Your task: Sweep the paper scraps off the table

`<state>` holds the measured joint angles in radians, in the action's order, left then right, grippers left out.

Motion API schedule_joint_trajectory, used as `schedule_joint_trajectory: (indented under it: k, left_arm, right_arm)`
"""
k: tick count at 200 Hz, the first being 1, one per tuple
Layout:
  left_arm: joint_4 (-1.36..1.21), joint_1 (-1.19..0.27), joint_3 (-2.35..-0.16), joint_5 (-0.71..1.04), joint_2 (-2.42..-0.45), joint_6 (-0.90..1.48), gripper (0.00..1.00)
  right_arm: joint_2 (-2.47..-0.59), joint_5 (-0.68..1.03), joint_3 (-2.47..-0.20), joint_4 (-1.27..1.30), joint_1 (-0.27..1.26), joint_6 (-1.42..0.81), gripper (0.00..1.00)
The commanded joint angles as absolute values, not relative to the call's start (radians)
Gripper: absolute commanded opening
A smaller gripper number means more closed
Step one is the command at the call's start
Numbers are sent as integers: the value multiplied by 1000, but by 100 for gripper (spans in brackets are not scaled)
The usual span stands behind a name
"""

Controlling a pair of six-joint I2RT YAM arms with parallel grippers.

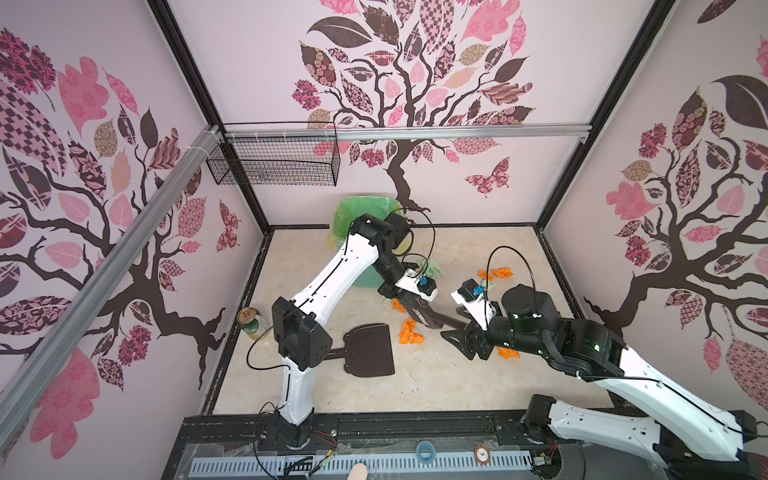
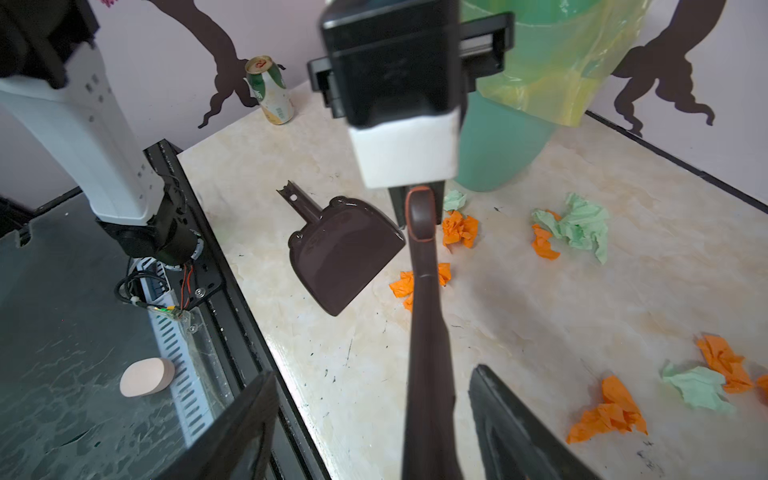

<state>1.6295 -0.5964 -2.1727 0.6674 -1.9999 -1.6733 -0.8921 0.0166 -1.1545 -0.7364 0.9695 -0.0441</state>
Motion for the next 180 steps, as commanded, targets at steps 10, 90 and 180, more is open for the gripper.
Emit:
schedule_joint_trajectory:
  k: [10, 90, 180]
  left_arm:
    - [1789, -573, -2236, 739, -2023, -1673, 0]
    - [1793, -573, -2223, 779, -1978, -1680, 0]
    - [1793, -594, -2201, 776, -1942, -1674, 0]
  right_arm:
    - [-869, -5, -1128, -764, 985, -60, 71]
    - [-885, -141, -1116, -783, 985, -63, 72]
    - [-930, -152, -1120, -763, 984, -45, 54]
